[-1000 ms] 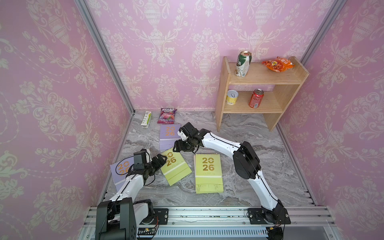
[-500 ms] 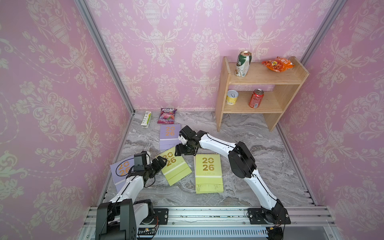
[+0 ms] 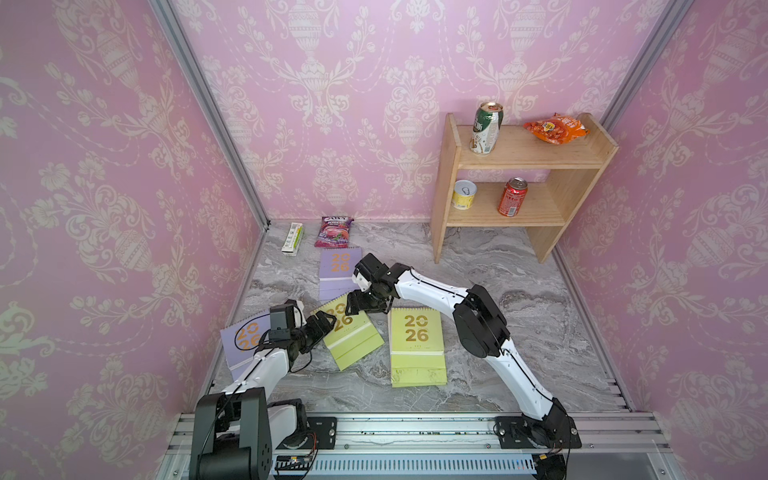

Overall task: Stack the calendars
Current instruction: Pick up the calendar at the center of the board.

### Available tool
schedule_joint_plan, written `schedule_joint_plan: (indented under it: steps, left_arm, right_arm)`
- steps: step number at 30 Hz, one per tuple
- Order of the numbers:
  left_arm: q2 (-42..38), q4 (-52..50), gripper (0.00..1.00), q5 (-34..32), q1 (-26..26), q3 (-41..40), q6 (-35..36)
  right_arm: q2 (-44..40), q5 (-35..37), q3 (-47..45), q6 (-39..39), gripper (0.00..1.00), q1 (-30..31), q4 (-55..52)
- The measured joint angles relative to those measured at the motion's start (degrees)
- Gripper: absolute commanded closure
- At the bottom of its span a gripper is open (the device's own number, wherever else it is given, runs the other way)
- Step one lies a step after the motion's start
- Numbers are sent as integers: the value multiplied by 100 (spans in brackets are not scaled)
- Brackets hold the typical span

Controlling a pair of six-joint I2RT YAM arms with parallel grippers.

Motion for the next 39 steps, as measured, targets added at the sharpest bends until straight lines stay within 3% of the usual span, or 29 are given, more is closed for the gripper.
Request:
schedule_joint_plan:
  steps: [6, 18, 29, 39]
  left_arm:
    - [-79, 85, 19, 68, 0, -55, -55]
    - [-1047, 55, 19, 146, 2, -61, -175]
    - [-1108, 262, 32, 153, 11, -61, -321]
    - [-1215, 472, 38, 216, 11, -61, -385]
  right_arm:
    - [-164, -310, -450, 289, 32, -118, 557]
    - [-369, -743, -1152, 686, 38, -295, 1561]
    - [-472, -835, -1419, 839, 40, -348, 1816]
    - [-472, -883, -1434, 850, 41, -363, 1858]
